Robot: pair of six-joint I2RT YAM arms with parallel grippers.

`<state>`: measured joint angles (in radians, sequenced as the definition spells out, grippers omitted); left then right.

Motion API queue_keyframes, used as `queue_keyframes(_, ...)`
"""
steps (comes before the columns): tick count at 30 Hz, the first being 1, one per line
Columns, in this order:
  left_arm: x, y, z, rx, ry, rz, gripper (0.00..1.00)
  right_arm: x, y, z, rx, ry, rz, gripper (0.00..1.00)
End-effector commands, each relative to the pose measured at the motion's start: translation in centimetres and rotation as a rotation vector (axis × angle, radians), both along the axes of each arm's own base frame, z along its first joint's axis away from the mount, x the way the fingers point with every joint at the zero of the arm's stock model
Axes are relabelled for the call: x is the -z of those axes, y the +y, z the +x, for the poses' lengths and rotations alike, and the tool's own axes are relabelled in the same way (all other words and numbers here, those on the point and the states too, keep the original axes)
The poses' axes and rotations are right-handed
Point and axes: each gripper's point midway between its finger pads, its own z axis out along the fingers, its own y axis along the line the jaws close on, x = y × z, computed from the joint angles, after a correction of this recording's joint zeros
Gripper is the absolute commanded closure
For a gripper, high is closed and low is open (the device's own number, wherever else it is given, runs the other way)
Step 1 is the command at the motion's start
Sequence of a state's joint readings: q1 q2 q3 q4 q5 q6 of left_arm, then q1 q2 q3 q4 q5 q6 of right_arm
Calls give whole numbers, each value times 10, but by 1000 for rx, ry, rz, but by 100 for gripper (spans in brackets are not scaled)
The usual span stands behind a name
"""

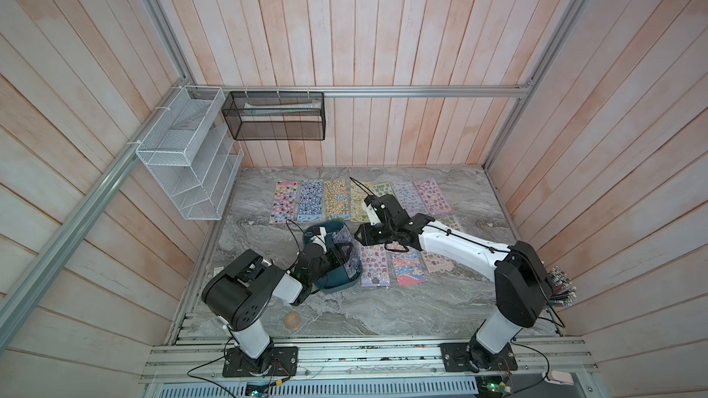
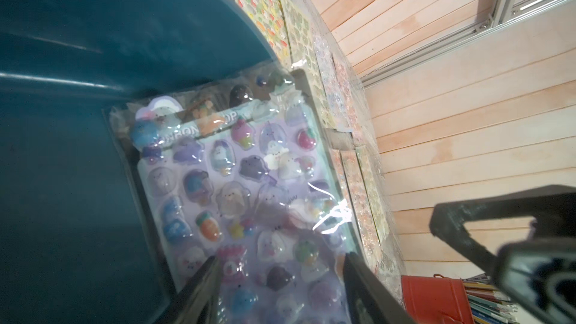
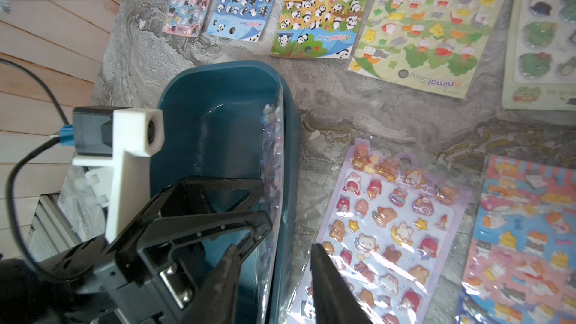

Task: Take the stickers out of the storage box
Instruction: Pick up the sticker from the storage box.

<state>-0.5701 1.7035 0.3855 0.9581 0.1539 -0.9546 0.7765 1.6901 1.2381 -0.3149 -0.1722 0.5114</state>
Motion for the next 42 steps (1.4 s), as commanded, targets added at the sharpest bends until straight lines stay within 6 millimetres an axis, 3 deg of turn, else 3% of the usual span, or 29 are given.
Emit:
queue_keyframes(1,-12,-6,5,17,-37,-26,35,10,-1,-15,-39,40,-18,62)
queue_keyframes(13,-17,-10,6,23,-52,-38,36,39,3,-9,-41,96,-48,67)
queue_keyframes(21,-13,-12,6,26,-47,-50,37,46,4,-8,-45,109,-51,68)
queue_keyframes(31,-10,-12,5,24,-40,-57,37,56,4,-8,-43,131,-58,82)
queue_keyframes(42,-18,-11,4,25,-56,-60,37,49,2,-6,-34,115,-56,94)
